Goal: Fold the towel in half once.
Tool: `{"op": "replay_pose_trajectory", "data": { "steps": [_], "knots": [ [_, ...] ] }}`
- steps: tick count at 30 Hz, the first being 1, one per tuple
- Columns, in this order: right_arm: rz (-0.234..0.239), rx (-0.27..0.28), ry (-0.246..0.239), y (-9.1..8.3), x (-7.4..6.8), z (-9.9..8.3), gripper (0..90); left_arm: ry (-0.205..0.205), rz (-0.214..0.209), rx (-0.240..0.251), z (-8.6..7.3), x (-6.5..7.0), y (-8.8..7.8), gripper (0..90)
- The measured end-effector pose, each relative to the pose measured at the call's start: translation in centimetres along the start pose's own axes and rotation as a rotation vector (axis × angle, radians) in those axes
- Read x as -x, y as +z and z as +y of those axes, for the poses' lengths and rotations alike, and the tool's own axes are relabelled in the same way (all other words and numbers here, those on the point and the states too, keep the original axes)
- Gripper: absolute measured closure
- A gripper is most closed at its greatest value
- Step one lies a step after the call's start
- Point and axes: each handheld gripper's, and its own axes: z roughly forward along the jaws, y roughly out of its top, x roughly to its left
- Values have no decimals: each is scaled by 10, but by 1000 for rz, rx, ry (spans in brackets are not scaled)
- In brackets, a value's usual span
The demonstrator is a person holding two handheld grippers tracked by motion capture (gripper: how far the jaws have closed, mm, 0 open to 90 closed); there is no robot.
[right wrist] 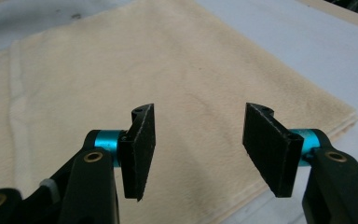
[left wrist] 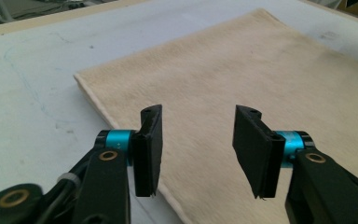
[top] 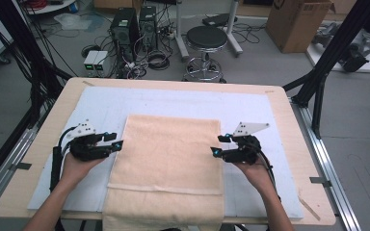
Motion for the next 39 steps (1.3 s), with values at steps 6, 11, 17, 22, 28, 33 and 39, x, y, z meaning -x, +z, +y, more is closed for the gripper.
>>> {"op": "replay_pose_trajectory", "data": {
  "steps": [6,11,17,22,28,33,39],
  "knots": [
    [69,16,-17,-6,-32,-22,418,37,-17,-16,-21,30,-15,470],
    [85,-22,-53,-5,-52,-40,420,64,-29,-25,-34,45,-27,456],
    [108,-26,-57,-10,-63,-55,420,73,-19,-33,-50,58,-37,423],
    [131,-10,-66,-11,-67,-59,453,94,-49,-43,-53,67,-37,423],
    [164,-77,-107,6,-72,-59,469,135,-70,-81,-53,71,-29,447],
    [154,-136,-125,12,-73,-61,559,179,-92,-168,-57,72,-20,526],
    [145,-146,-130,13,-72,-61,703,174,-70,-200,-58,72,-14,647]
  ]
}}
